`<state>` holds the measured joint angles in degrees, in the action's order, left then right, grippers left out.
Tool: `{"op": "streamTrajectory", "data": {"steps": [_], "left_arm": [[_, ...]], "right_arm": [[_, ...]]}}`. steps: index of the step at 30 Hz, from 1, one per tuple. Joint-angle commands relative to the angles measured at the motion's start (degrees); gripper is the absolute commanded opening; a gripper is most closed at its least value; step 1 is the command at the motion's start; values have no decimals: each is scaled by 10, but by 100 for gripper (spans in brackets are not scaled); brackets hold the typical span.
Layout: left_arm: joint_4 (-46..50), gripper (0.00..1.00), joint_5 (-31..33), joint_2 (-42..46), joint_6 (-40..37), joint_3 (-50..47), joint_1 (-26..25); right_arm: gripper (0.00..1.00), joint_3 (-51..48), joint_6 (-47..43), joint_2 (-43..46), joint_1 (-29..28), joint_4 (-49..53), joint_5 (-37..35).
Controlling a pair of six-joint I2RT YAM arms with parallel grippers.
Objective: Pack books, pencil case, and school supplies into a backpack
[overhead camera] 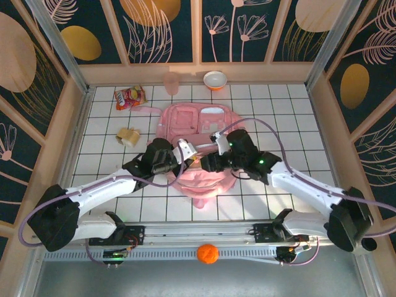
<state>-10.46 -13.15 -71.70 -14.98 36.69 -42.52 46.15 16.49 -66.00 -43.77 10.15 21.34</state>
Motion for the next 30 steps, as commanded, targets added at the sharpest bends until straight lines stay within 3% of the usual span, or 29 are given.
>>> {"op": "streamTrajectory", "data": {"steps": [1, 5, 11, 17, 21, 30], "left_arm": [[-53, 0, -115, 34, -35, -4, 19], [-14, 0, -166, 30, -90, 7, 27], [-11, 0, -187, 25, -104, 15, 29], [-11, 0, -182, 31, -104, 14, 30], [-14, 0, -171, 36, -90, 11, 30], [-10, 0, -156, 33, -59, 8, 35]], "right_arm": [[50, 31, -147, 64, 35, 76, 8], [62, 32, -317, 81, 79, 102, 6], [62, 53, -492, 2, 82, 100, -17], [59, 54, -545, -58, 80, 52, -5], [47, 62, -555, -87, 81, 47, -7], [58, 72, -621, -37, 80, 140, 47]]}}
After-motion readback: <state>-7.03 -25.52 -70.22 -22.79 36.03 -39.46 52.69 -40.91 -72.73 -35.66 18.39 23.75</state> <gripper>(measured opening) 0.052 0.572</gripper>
